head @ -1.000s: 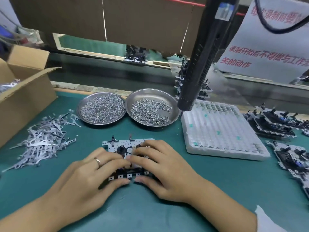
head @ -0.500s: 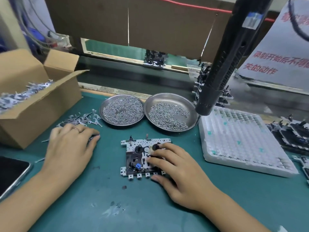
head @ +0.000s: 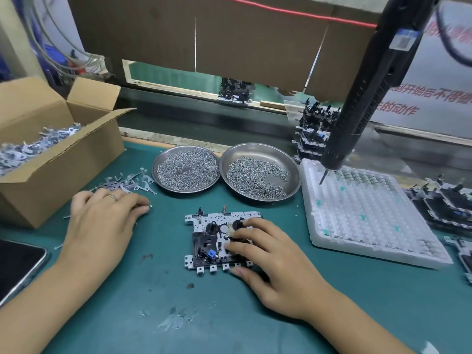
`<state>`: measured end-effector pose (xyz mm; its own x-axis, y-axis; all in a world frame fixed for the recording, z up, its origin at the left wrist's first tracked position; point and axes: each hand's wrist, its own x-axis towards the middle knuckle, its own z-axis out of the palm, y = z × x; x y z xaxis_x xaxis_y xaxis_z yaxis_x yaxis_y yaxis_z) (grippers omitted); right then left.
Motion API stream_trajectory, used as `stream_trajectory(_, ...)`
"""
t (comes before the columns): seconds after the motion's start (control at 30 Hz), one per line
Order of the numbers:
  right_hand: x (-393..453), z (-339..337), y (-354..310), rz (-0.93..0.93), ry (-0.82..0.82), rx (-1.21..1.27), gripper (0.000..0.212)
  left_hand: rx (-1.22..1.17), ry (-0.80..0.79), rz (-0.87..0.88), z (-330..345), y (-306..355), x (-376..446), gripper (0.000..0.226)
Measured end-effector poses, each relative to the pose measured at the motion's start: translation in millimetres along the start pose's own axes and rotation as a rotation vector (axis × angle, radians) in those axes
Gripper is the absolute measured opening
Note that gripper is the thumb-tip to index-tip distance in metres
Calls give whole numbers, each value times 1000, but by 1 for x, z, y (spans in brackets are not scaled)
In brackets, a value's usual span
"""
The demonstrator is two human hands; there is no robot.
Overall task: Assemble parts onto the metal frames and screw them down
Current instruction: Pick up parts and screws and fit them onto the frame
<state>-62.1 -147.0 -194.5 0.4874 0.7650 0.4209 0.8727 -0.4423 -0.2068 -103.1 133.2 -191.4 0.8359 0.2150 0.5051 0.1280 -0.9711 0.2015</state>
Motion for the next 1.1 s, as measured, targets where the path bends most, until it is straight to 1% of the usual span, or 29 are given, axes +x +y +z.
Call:
stream_trajectory(0.1, 0, 1, 0, -3, 13, -6, 32, -60, 82, 19, -2, -1, 0, 17)
stream_trajectory(0.2, 0, 1, 0, -4, 18, 0, 31, -256, 150, 0, -7, 2, 0, 11)
stream_trajectory(0.27, 0, 0, -1, -2, 25, 7, 30, -381, 134, -47, -10, 4, 0, 18)
stream_trajectory(0.3, -1, -1, -1, -1, 30, 10, 30, -399, 114, -50, -11, 4, -1, 20)
stream_trajectory(0.4, -1, -2, -2, 2, 47, 19, 31, -295, -10, -43, -14, 7, -2, 28)
stream_trajectory(0.47, -1, -2, -2, 4, 52, 21, 31, -227, -42, -3, -19, 11, -3, 29)
stream_trajectory(0.5, -1, -2, -2, 4, 54, 21, 31, -209, -44, 20, -22, 12, -3, 31)
stream_trajectory(0.57, -1, -2, -2, 0, 62, 19, 30, -210, -10, 58, -24, 14, -2, 44)
stream_trajectory(0.6, 0, -2, -2, -3, 72, 20, 29, -219, 20, 59, -25, 14, 0, 44)
stream_trajectory(0.67, 1, -2, -2, -11, 110, 31, 28, -271, 76, 49, -25, 15, 4, 33)
stream_trajectory(0.7, 2, -2, -3, -11, 137, 40, 27, -299, 93, 53, -26, 16, 5, 34)
stream_trajectory(0.77, 4, -2, -4, 1, 197, 66, 26, -226, 105, 104, -28, 20, 9, 36)
stream_trajectory(0.83, 5, -2, -5, 18, 231, 76, 24, -109, 88, 175, -28, 21, 10, 36)
stream_trajectory(0.87, 5, -2, -4, 20, 238, 74, 24, -98, 73, 187, -26, 21, 11, 35)
stream_trajectory(0.93, 4, -2, -4, 19, 252, 74, 25, -206, 46, 128, -24, 19, 13, 32)
stream_trajectory(1.03, 6, -2, -6, 39, 306, 135, 24, -535, 79, 13, -25, 23, 17, 32)
stream_trajectory(1.1, 9, -4, -9, 88, 369, 246, 23, -697, 73, 41, -29, 37, 17, 33)
